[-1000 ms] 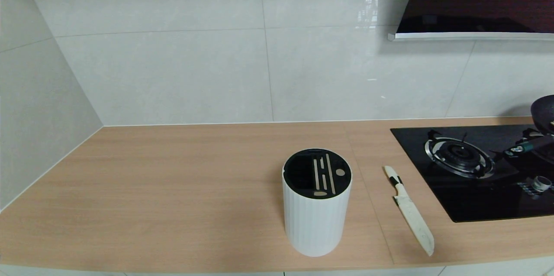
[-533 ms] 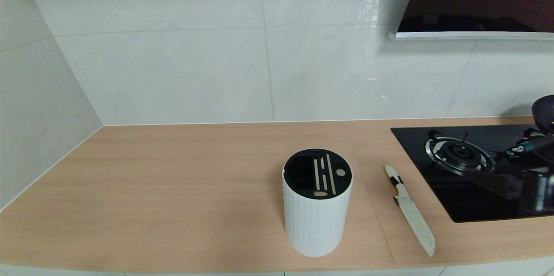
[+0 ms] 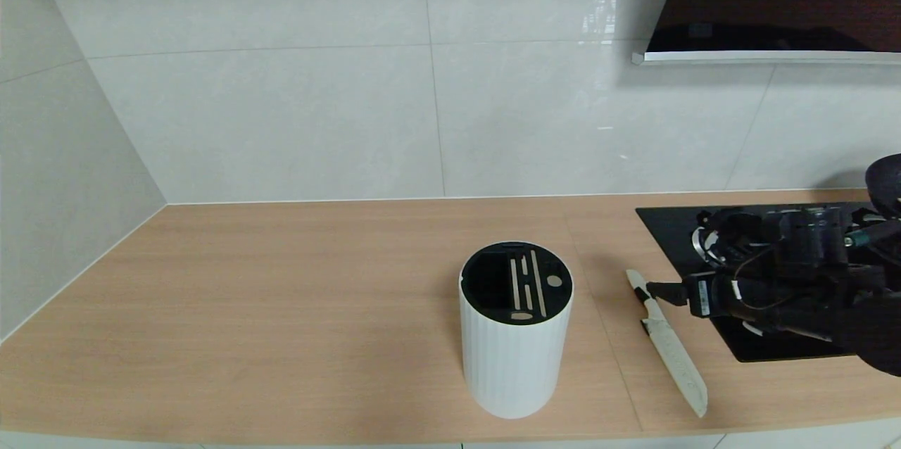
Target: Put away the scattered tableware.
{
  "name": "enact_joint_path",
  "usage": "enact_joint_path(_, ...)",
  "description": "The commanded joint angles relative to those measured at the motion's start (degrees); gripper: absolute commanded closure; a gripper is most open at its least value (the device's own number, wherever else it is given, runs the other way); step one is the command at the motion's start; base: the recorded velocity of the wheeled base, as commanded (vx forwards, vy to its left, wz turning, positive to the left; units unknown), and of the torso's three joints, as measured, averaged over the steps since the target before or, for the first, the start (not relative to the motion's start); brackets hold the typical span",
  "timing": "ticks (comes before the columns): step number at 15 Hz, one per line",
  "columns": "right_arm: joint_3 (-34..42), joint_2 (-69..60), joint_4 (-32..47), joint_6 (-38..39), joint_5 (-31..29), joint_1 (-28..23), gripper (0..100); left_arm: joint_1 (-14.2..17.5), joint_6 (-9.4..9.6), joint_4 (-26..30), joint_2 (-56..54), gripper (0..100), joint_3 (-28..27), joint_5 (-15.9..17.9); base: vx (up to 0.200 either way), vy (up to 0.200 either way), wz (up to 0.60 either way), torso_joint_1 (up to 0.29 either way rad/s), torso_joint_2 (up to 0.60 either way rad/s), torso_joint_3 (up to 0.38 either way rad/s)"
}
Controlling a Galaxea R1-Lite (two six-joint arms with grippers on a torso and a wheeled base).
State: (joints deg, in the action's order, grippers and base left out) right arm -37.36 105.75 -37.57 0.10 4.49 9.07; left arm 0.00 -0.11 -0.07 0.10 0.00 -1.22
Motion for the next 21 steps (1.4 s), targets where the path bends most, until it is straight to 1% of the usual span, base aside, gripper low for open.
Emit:
enact_joint_path(1,0.4,8.8,-2.7,-0.4,-1.5,0.6,0,0.0,0.02,0.0,0.0,0,0.0,0.0,0.000,0.000,0.00,0.000,0.00,0.000)
enact_joint_path(4,0.3,13.7,-5.5,-0.9,-3.8,1.4,0,0.0,0.02,0.0,0.0,0,0.0,0.0,0.000,0.000,0.00,0.000,0.00,0.000)
enact_joint_path(8,0.0,18.2,-7.4,-1.0,-4.7,1.9,0,0.0,-0.07,0.0,0.0,0,0.0,0.0,0.000,0.000,0.00,0.000,0.00,0.000)
enact_joint_path(11,-0.2,20.4,-9.7,-2.1,-7.7,1.9,0,0.0,-0.07,0.0,0.0,0,0.0,0.0,0.000,0.000,0.00,0.000,0.00,0.000)
enact_joint_path(21,-0.4,21.8,-11.5,-2.0,-8.2,1.8,0,0.0,-0.07,0.0,0.0,0,0.0,0.0,0.000,0.000,0.00,0.000,0.00,0.000)
